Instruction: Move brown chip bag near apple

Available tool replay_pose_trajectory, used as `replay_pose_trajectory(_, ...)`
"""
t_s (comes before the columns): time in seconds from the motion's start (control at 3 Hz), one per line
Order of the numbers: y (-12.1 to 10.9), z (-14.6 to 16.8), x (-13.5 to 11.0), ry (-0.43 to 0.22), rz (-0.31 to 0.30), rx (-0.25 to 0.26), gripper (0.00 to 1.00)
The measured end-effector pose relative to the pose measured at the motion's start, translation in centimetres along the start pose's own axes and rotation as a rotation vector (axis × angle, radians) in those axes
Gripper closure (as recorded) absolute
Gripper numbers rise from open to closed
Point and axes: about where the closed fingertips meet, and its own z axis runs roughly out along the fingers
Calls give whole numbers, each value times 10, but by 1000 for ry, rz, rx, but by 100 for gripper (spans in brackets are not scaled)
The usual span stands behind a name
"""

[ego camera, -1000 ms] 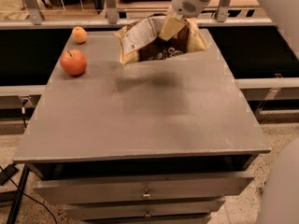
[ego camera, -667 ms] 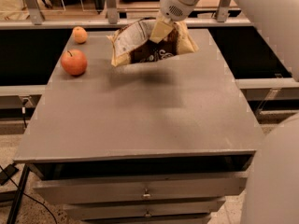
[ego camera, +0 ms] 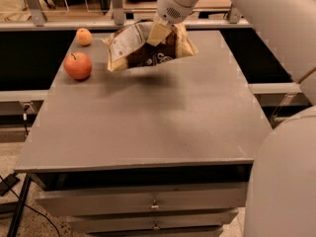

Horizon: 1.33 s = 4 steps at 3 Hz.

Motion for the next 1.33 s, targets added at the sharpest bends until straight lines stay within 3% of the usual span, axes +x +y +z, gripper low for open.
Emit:
replay_pose_trajectory(0.67,9,12,-14,-19,-21,-32,100)
replay_pose_trajectory(1.33,15,23,-17,12,-33,-33,100)
